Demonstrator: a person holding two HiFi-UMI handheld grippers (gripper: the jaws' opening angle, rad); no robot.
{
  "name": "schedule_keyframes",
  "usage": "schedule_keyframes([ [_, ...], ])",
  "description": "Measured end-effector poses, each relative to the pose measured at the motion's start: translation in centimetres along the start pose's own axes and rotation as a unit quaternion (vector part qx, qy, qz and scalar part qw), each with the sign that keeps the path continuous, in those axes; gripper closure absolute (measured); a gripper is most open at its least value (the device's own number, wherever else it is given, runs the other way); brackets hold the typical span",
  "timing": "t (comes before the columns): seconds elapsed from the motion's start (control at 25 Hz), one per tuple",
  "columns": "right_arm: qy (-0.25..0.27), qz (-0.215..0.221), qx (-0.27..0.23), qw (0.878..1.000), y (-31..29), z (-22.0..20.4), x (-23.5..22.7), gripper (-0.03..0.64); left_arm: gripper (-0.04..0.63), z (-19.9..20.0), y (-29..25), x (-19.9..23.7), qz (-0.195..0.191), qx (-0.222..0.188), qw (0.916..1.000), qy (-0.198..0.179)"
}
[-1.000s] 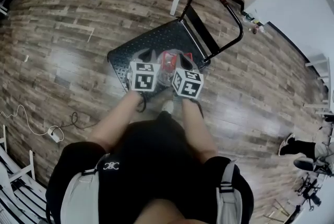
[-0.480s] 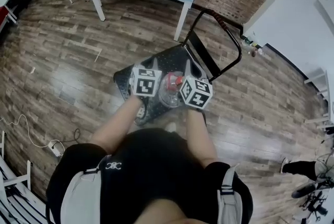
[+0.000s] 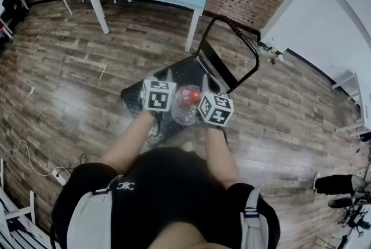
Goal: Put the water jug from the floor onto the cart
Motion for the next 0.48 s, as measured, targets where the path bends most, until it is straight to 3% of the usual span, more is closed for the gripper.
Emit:
schedule_keyframes([
  [0.28, -0.024, 0.0, 0.002, 1.0, 0.7, 0.2, -0.6, 0.604, 0.595, 0.3, 0.3, -0.7, -0.004, 0.001, 1.0, 0.0],
  [0.48, -0.024, -0.002, 0.002, 1.0, 1.4, 0.0, -0.8, 0.604, 0.594, -0.4, 0.3, -0.9, -0.01, 0.007, 0.9994, 0.032],
])
Point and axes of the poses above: the fingertips, and each gripper's own axes: y backward along the fingers, x to its left, z out of its top, the point moved 9 cm from there along y, backward along the fingers, and after that the axes turned 13 degrees about -x, right-handed, at the moved point
